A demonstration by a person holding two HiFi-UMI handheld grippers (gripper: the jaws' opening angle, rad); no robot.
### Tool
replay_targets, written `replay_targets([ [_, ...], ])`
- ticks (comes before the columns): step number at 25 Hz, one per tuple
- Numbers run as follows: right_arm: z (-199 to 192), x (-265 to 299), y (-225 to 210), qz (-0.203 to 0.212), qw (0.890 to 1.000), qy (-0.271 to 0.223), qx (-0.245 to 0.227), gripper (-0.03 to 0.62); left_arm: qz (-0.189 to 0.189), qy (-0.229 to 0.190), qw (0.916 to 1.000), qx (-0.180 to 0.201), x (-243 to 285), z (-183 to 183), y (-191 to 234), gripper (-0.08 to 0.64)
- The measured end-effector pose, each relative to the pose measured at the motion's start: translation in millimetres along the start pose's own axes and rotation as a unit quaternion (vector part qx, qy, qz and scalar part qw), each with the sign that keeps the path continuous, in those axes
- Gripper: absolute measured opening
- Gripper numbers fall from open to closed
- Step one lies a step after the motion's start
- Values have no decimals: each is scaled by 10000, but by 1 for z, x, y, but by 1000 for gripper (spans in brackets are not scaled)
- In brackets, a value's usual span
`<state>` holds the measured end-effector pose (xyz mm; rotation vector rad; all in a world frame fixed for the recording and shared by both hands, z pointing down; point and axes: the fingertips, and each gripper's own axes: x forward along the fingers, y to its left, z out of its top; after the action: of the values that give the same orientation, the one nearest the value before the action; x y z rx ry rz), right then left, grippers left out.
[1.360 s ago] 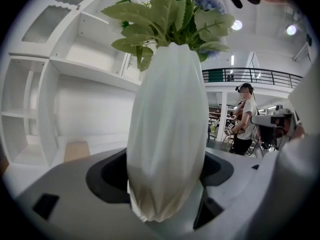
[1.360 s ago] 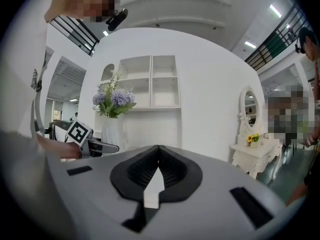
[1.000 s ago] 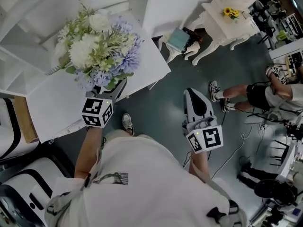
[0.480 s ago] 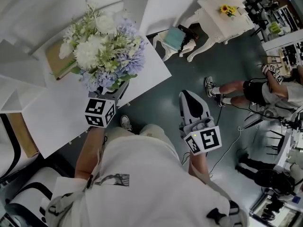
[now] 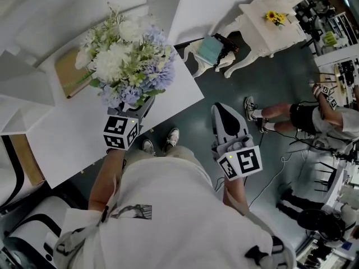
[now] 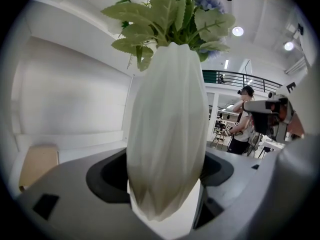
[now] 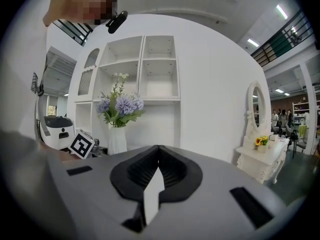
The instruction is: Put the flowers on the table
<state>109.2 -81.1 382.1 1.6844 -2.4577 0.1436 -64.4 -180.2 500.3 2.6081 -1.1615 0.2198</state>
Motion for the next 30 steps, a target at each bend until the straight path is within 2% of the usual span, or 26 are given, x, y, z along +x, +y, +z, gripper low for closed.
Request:
replay_targets([
  [9,5,33,-61,340,9993,-50,-177,9,297,-180,9994,-10,59,1,-4,393],
  [16,-29,54,-107,585,9981,67,-159,10,392,-174,9990,123,113,-28,-15,393],
  [22,-39,51,-102,721,9970,265,-122,10,482,-133,9985,235,114,-34,-8,393],
  [30,-40,25,-93,577,9964,589,-174,9,417,-150,9983,371,121,-38,-5,393],
])
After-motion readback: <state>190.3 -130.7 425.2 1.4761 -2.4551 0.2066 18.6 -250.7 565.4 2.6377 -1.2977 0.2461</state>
